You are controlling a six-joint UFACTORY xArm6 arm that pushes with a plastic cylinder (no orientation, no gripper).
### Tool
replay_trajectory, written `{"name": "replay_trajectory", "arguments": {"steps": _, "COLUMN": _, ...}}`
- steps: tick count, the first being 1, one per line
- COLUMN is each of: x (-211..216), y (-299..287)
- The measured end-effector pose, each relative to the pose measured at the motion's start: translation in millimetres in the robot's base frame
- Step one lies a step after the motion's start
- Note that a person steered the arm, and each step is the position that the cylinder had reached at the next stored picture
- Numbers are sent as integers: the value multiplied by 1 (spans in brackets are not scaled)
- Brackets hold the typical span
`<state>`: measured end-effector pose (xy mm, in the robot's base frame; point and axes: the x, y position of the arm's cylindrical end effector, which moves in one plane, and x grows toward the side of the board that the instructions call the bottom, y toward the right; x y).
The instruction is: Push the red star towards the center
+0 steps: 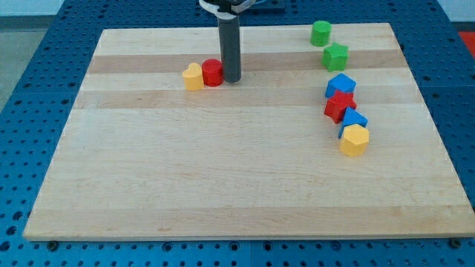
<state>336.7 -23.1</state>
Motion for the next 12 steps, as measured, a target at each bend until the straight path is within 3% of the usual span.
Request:
{"name": "replay_trajectory", "arguments": {"steps": 5, "x": 0, "y": 230}}
{"name": "replay_trajectory", "arguments": {"steps": 7, "x": 65, "y": 289}}
{"name": "replay_trajectory", "arguments": {"steps": 8, "x": 84, "y": 271}}
{"name": "replay_trajectory", "arguments": {"steps": 12, "x": 84, "y": 124}}
